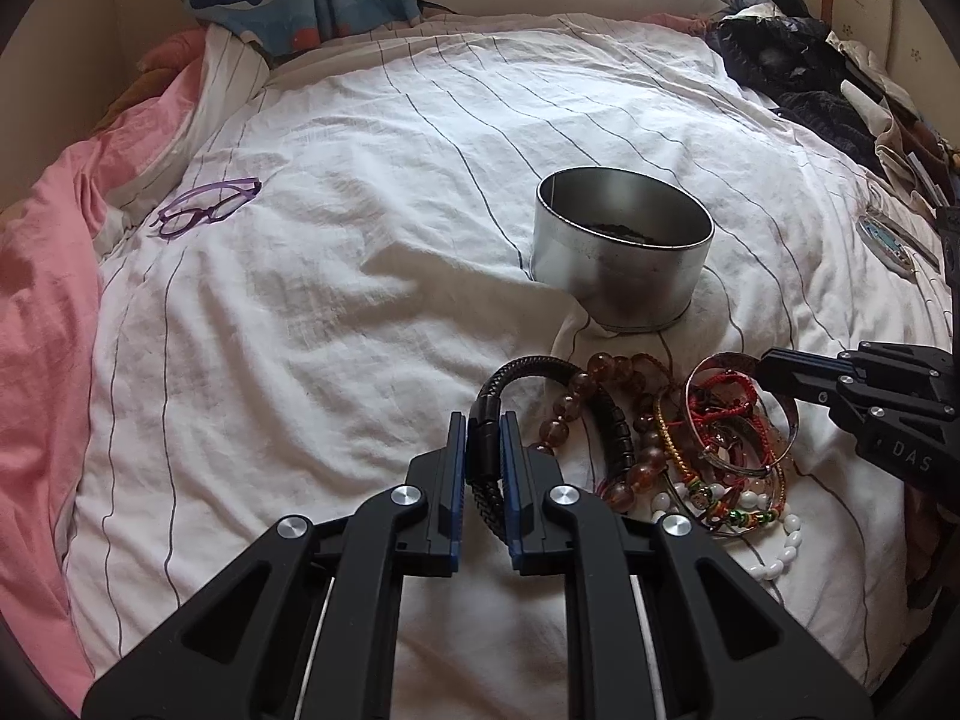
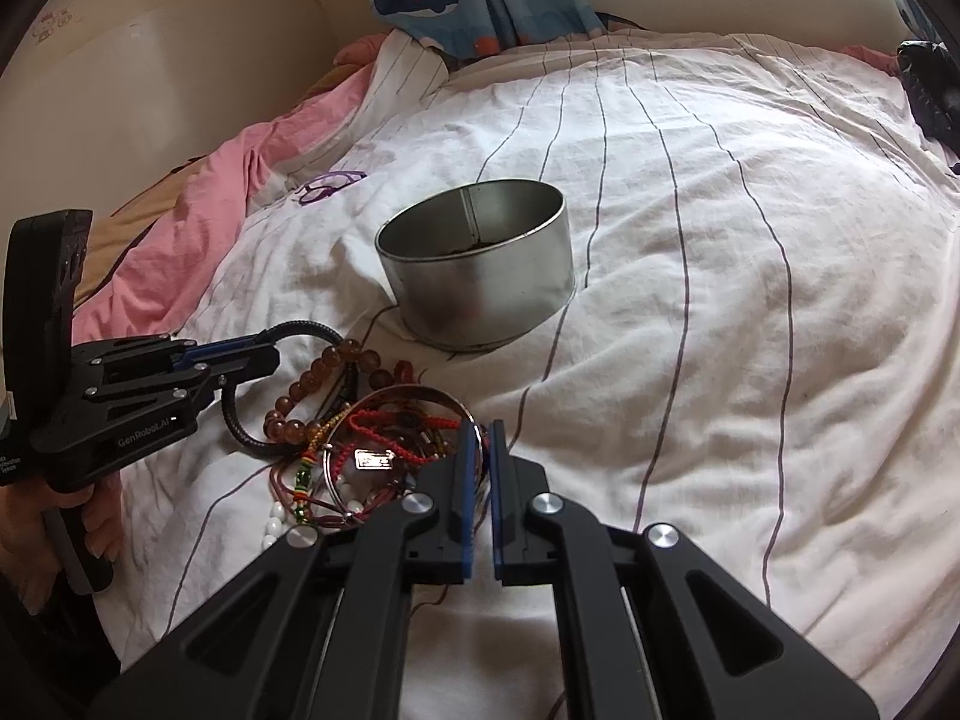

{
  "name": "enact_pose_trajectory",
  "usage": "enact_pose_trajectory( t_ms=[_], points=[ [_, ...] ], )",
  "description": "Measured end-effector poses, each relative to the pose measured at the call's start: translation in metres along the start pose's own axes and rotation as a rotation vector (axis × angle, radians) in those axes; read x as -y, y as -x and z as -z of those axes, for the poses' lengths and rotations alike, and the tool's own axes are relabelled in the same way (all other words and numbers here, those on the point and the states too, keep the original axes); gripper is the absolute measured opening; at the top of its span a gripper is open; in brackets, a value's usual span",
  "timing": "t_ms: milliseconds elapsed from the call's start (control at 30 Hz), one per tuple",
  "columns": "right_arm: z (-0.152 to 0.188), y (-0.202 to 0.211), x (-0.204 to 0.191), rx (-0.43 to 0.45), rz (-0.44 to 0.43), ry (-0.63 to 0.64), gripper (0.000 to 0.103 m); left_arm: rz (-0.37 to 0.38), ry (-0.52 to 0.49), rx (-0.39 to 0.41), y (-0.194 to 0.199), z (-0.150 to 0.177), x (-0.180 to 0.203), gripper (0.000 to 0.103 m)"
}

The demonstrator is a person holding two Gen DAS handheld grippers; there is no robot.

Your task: Organize jewelry

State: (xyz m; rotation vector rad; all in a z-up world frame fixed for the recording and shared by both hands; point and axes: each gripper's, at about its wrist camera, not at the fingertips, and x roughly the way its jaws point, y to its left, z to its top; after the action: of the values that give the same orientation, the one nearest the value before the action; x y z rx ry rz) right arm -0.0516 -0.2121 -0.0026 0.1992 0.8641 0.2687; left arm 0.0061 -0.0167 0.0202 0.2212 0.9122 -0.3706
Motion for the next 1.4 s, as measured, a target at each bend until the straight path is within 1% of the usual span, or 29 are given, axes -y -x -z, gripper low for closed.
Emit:
enact_pose_trajectory(
  t_ms=[67,133,167,200,233,267,333,367,400,433,467,500,533,600,633,767,833,867,900,933,967,1000,1033,1067,1100,1133,1167,1333,1400],
  points=[
    [0.000,-0.001,0.001,-0.005,0.004,-0.007,0.006,-0.006,0.004,-0.008,-0.002,0.000,-0.001,0.014],
    [-0.001,-0.001,0.004,-0.002,0.010,-0.022,0.008,-0.009,0.019,-0.016,-0.005,0.000,-0.004,0.024],
    [-0.001,0.000,0.006,0.002,0.016,-0.031,0.011,-0.016,0.026,-0.015,-0.006,-0.001,-0.005,0.038],
    [-0.001,0.001,0.008,0.006,0.023,-0.043,0.024,-0.022,0.035,-0.010,-0.006,-0.002,-0.006,0.049],
    [-0.001,0.002,0.010,0.013,0.028,-0.055,0.028,-0.025,0.045,-0.002,-0.006,-0.002,-0.008,0.053],
    [-0.002,0.003,0.011,0.017,0.027,-0.060,0.030,-0.027,0.054,0.000,-0.007,-0.003,-0.010,0.055],
    [-0.001,0.001,0.010,0.005,0.026,-0.055,0.030,-0.028,0.064,-0.009,-0.012,-0.003,-0.012,0.056],
    [-0.001,-0.003,0.009,-0.019,0.029,-0.047,0.030,-0.024,0.066,-0.021,-0.017,-0.003,-0.013,0.056],
    [0.000,-0.009,0.008,-0.049,0.031,-0.037,0.028,-0.016,0.063,-0.032,-0.021,-0.002,-0.012,0.056],
    [0.001,-0.010,0.005,-0.060,0.032,-0.021,0.024,-0.005,0.054,-0.037,-0.024,-0.001,-0.010,0.050],
    [0.001,-0.010,0.003,-0.064,0.028,-0.007,0.010,0.004,0.036,-0.047,-0.025,-0.002,-0.007,0.019],
    [0.001,-0.008,0.001,-0.060,0.034,0.006,0.005,-0.007,0.014,-0.052,-0.025,-0.002,-0.005,0.009],
    [0.001,-0.006,0.000,-0.049,0.033,0.013,0.004,0.004,0.016,-0.038,-0.021,-0.002,-0.005,0.009],
    [0.000,0.003,-0.002,-0.020,0.025,0.015,0.003,0.045,0.057,-0.012,-0.010,-0.002,-0.010,0.009],
    [-0.001,0.008,-0.002,0.000,0.022,0.015,0.003,0.042,0.060,0.013,-0.002,-0.002,-0.012,0.009],
    [-0.007,0.031,-0.001,0.102,-0.012,0.002,0.004,0.079,0.115,0.105,0.025,-0.004,-0.020,0.009],
    [-0.011,0.041,-0.001,0.150,-0.033,-0.004,0.004,0.121,0.146,0.169,0.040,-0.007,-0.024,0.010],
    [-0.012,0.046,-0.003,0.175,-0.040,0.002,0.004,0.109,0.139,0.186,0.047,-0.009,-0.022,0.010],
    [-0.014,0.051,-0.004,0.197,-0.038,0.009,0.004,0.073,0.098,0.188,0.050,-0.011,-0.017,0.010],
    [-0.015,0.054,-0.005,0.214,-0.035,0.011,0.004,0.144,0.100,0.191,0.053,-0.012,-0.017,0.011],
    [-0.016,0.058,-0.004,0.229,-0.035,0.005,0.004,0.285,0.180,0.194,0.054,-0.012,-0.027,0.012],
    [-0.017,0.059,-0.002,0.233,-0.033,-0.001,0.004,0.307,0.229,0.191,0.054,-0.013,-0.033,0.012],
    [-0.019,0.059,0.001,0.229,-0.032,-0.011,0.004,0.234,0.177,0.184,0.050,-0.013,-0.029,0.012],
    [-0.019,0.058,0.004,0.226,-0.035,-0.024,0.004,0.167,0.110,0.122,0.037,-0.014,-0.021,0.012],
    [-0.019,0.057,0.007,0.219,-0.040,-0.038,0.004,0.141,0.093,0.071,0.026,-0.011,-0.018,0.012],
    [-0.019,0.056,0.008,0.214,-0.043,-0.044,0.004,0.151,0.098,0.062,0.023,-0.008,-0.017,0.012],
    [-0.019,0.057,0.008,0.215,-0.040,-0.040,0.004,0.172,0.104,0.071,0.025,-0.007,-0.017,0.012],
    [-0.020,0.057,0.006,0.216,-0.044,-0.036,0.004,0.237,0.123,0.143,0.047,-0.010,-0.015,0.012],
    [-0.021,0.057,0.005,0.221,-0.038,-0.036,0.004,0.286,0.157,0.178,0.054,-0.015,-0.018,0.012]
  ],
)
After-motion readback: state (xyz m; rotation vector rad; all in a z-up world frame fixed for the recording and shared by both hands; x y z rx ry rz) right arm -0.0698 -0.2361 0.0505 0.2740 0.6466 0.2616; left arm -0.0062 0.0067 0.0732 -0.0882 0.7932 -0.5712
